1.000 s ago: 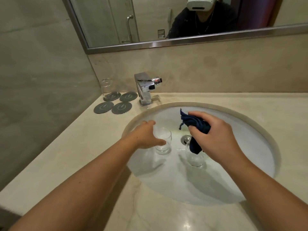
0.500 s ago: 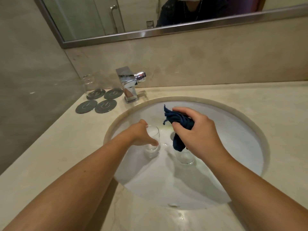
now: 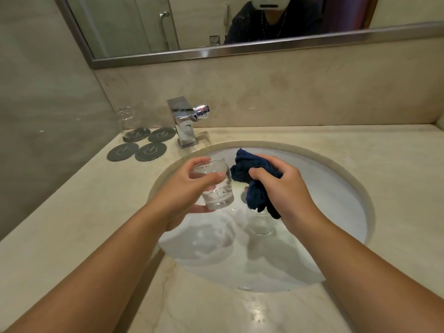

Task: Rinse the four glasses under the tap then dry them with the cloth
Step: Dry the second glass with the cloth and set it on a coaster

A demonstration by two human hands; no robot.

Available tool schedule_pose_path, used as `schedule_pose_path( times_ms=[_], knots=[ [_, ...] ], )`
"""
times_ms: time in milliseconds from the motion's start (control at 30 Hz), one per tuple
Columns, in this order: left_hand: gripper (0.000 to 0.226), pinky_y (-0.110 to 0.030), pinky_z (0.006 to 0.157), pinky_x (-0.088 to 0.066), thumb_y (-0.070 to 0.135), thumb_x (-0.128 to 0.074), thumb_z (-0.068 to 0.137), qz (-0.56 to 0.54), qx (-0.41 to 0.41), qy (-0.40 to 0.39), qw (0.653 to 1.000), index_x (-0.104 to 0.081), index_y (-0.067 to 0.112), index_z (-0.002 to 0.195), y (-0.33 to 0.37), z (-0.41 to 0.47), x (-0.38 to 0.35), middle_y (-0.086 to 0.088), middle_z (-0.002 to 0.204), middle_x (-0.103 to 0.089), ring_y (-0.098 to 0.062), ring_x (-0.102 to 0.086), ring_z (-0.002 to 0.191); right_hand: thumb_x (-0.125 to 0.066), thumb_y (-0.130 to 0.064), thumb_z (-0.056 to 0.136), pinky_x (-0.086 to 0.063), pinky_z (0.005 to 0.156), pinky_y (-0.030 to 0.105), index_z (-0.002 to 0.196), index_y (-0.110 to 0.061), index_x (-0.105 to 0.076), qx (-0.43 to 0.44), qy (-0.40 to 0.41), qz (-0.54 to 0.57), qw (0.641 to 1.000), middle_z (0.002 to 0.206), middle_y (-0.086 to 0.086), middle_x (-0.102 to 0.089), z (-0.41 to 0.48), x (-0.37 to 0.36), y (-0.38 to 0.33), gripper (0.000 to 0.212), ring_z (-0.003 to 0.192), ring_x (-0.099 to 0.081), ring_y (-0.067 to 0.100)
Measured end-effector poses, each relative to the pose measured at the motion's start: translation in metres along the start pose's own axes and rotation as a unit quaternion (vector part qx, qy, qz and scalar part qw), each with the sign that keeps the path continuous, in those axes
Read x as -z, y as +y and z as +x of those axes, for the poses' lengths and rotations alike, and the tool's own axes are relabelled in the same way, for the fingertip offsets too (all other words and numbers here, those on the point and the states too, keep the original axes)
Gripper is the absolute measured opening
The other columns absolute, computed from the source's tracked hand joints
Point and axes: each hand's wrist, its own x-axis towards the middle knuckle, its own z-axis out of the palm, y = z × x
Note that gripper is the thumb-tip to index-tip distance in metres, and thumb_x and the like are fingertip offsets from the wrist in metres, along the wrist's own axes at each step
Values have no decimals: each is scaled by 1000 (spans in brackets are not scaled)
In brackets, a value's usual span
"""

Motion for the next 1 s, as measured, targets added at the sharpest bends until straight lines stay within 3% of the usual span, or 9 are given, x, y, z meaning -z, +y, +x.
schedule_pose_path(
  times_ms=[67,167,200,300,433,567,667,833,1000],
  knots=[
    [61,-45,80,-68,30,-88,87,103,-47,-6,994,-57,38,138,-1,-4,4,-1,126,-66,-21,-73,107,-66,-14,95,-50,60,39,103,-37,-79,-3,-3,-4,1000,95,14,-77,-1,1,-1,27,69,-69,33],
    [77,-18,71,-55,37,-93,78,310,-123,-13,943,-44,40,137,-4,-8,11,15,117,-60,-7,-65,103,-65,-14,95,-49,57,40,105,-36,-78,0,-4,-14,1000,91,15,-77,-2,2,-1,28,67,-68,31],
    [77,-17,72,-54,38,-94,77,352,-141,-18,925,-42,39,134,-5,-9,13,18,116,-57,-6,-62,103,-65,-14,94,-49,55,39,105,-36,-78,1,-4,-20,1000,88,14,-77,-2,1,0,28,66,-68,32],
    [75,-30,89,-55,44,-92,74,445,-169,-44,878,-41,41,129,-7,-14,20,21,116,-54,-8,-60,105,-65,-14,91,-53,54,40,106,-36,-78,6,-1,-37,999,86,8,-78,-2,-1,2,29,66,-70,34],
    [76,-35,99,-50,54,-85,75,519,-210,-76,825,-44,49,138,-9,-20,24,15,119,-57,-12,-54,110,-66,-14,93,-49,59,45,106,-35,-79,-17,-37,2,999,88,15,-77,-4,-5,3,28,72,-70,50],
    [78,-28,100,-42,68,-68,72,549,-270,-75,787,-45,51,145,-8,-23,16,18,121,-58,-11,-49,111,-63,-11,101,-50,52,33,114,-26,-77,-57,-72,45,995,85,6,-78,-9,-9,2,25,67,-70,24],
    [83,-27,99,-39,72,-57,70,563,-315,-68,761,-49,46,149,-6,-22,9,16,121,-61,-15,-50,107,-68,-18,102,-55,66,41,121,-23,-75,-96,-92,109,985,97,6,-82,-10,-11,2,21,88,-76,23],
    [85,-33,97,-44,73,-58,73,539,-361,-42,760,-54,33,148,-4,-24,3,10,120,-67,-21,-56,103,-85,-28,81,-63,76,50,125,-19,-73,-138,-135,164,967,117,12,-79,-9,-8,1,46,117,-73,32],
    [108,-37,110,-44,69,-81,66,479,-338,-33,809,-35,38,159,-1,-29,2,15,140,-61,-14,-56,122,-82,-14,87,-63,73,47,126,-17,-73,-141,-125,192,963,122,14,-78,-5,-6,-1,40,114,-75,33]
  ],
)
